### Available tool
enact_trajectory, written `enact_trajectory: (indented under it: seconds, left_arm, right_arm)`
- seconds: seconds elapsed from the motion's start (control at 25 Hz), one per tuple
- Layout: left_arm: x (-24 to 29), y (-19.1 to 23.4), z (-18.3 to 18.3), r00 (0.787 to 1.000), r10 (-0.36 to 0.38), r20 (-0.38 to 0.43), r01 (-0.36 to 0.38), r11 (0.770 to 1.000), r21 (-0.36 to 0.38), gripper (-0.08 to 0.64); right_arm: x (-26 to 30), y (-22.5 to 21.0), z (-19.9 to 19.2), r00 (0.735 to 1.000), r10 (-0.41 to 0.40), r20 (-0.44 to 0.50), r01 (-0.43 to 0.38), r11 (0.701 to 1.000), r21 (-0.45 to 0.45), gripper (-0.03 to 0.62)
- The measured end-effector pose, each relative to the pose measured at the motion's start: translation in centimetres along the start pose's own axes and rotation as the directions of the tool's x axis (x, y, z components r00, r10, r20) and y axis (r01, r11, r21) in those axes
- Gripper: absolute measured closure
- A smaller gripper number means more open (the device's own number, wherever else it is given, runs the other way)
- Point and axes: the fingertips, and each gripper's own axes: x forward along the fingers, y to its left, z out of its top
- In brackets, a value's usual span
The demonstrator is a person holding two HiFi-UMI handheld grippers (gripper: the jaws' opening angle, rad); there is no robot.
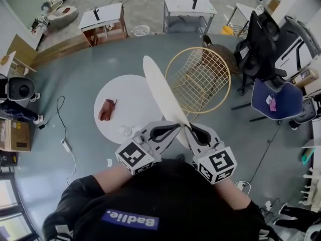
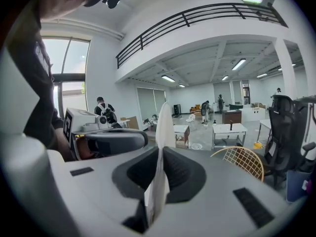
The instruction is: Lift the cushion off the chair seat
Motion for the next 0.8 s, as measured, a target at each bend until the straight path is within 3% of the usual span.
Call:
enact_trajectory:
  seconds: [0.8]
  left_arm:
    - [-1.5, 0.4, -0.4, 1.0, 0.022, 0.008, -0.022, 1.0, -0.011, 0.559]
  right_arm:
    - [0.5, 1.5, 0.7, 1.0, 0.026, 0.015, -0.026, 1.0, 0.002, 0.549]
